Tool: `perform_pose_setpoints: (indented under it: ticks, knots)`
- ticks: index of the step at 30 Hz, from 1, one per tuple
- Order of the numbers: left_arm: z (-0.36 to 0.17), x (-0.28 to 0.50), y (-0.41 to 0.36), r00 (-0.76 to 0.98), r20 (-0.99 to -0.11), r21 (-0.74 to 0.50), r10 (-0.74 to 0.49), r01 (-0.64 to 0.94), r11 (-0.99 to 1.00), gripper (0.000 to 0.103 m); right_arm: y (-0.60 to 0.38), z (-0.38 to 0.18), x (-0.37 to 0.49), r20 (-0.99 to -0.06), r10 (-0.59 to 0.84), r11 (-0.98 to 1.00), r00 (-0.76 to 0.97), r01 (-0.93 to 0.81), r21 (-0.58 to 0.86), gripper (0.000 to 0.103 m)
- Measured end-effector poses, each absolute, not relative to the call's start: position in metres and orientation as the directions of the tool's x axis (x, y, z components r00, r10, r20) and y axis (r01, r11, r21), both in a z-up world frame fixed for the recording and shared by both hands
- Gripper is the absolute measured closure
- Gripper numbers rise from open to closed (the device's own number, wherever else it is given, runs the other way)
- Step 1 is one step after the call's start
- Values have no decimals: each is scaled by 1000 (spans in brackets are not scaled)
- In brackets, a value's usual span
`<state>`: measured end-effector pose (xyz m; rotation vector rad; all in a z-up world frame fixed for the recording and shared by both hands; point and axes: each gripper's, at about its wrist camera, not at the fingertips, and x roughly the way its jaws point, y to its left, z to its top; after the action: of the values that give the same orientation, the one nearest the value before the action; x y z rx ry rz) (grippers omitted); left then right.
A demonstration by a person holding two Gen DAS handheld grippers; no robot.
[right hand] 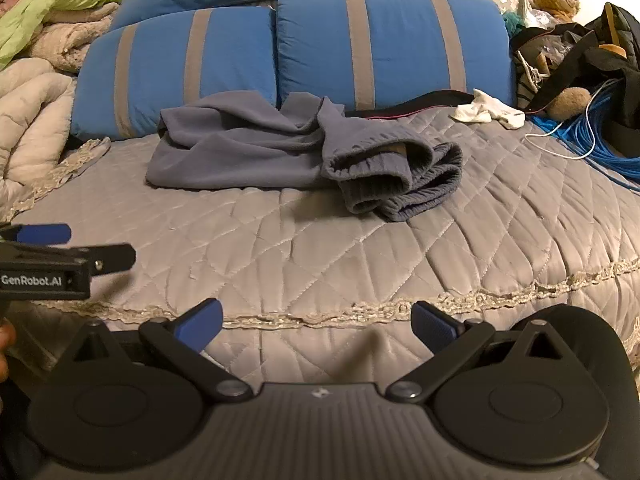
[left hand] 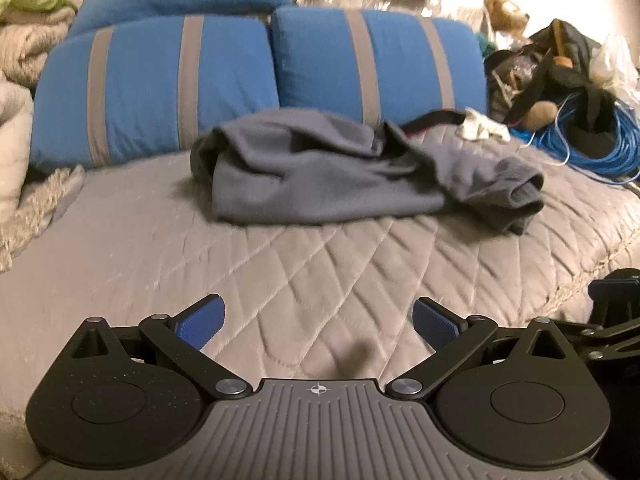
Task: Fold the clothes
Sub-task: 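Move both tools toward the grey sweatpants on the bed, then grasp the sweatpants waistband with the left gripper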
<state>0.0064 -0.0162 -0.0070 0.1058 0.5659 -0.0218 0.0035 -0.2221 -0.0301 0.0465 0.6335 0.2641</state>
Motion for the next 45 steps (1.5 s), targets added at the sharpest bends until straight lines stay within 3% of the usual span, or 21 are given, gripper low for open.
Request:
perform_pose_setpoints:
  ticks: [7, 23, 30, 33, 38, 45]
  knots:
    - [-8, 17, -21, 802, -596, 64, -28, 83, 995, 0, -226, -26, 2, -573, 241, 970, 784, -217, 111, 0]
    - [25, 12, -37, 839, -543, 41, -24, 55, 998, 0, -244, 7, -11, -563, 165, 983, 810, -180, 29, 0]
    - [52, 1, -51, 858, -497, 33, -132, 171, 985, 0, -263, 25, -17, -496, 142, 988, 857, -153, 18, 0]
    - [63, 2, -66, 869, -465, 89, -169, 236, 968, 0, -267, 31, -23, -479, 139, 989, 867, -146, 23, 0]
    - [71, 17, -90, 868, -449, 213, -213, 336, 917, 0, -281, 31, -21, -483, 221, 973, 847, -161, 164, 0]
    - [59, 56, -113, 821, -498, 335, -279, 479, 812, 1, -279, 27, -16, -479, 232, 970, 847, -166, 175, 0]
